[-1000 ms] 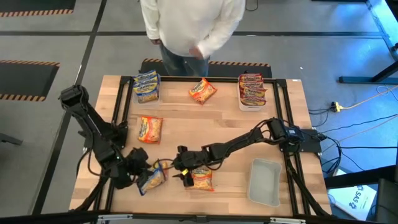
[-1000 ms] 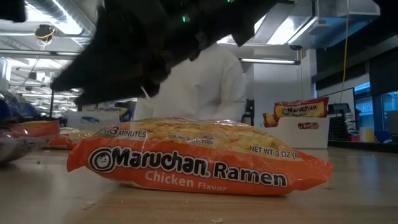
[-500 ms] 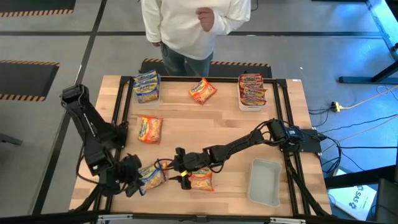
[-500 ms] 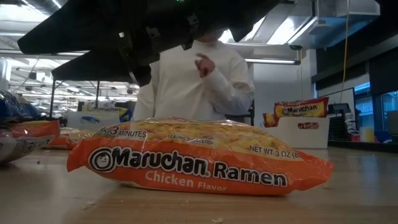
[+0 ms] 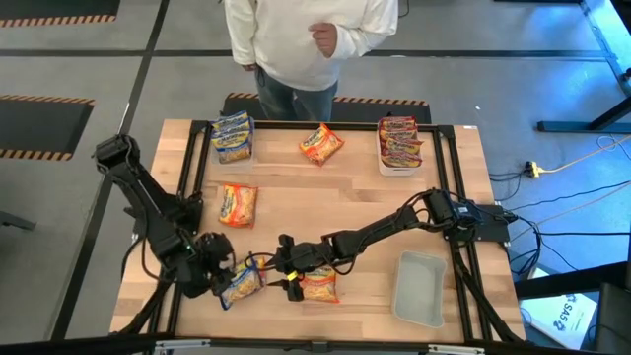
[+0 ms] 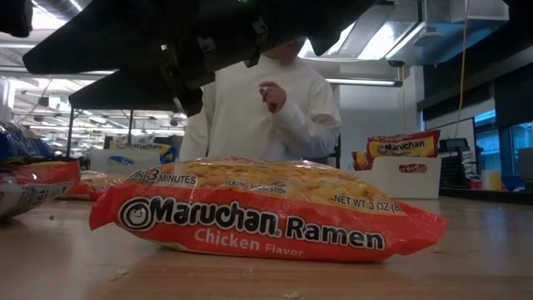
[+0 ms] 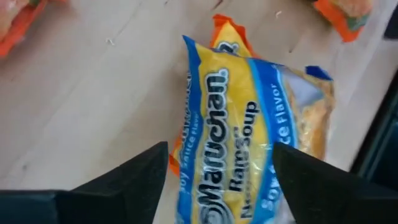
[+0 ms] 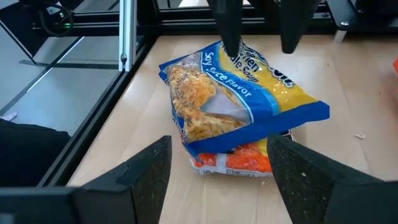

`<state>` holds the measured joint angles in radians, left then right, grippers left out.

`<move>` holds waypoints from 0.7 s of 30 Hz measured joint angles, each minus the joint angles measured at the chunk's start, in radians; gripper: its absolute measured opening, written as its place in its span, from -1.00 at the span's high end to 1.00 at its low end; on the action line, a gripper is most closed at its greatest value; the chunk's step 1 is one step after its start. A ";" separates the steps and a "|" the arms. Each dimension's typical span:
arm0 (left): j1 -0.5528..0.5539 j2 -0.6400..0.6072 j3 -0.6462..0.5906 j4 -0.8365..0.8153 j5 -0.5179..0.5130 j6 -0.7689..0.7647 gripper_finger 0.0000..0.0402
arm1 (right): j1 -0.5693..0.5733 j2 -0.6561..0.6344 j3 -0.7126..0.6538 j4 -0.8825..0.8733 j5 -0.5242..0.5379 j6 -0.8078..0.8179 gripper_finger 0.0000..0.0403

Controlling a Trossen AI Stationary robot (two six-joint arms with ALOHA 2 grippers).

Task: Sort Maruchan noodles
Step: Put the blue noodle pack into the transparent bin

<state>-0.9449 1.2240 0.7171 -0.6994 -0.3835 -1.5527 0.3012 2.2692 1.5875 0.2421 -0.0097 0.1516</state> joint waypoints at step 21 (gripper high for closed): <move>0.149 -0.002 -0.191 0.398 0.196 0.289 -0.31 | 0.000 0.001 0.000 -0.011 0.000 -0.003 -0.24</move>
<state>-0.7956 1.2217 0.5260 -0.3014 -0.1873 -1.2634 0.3012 2.2700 1.5875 0.2315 -0.0101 0.1482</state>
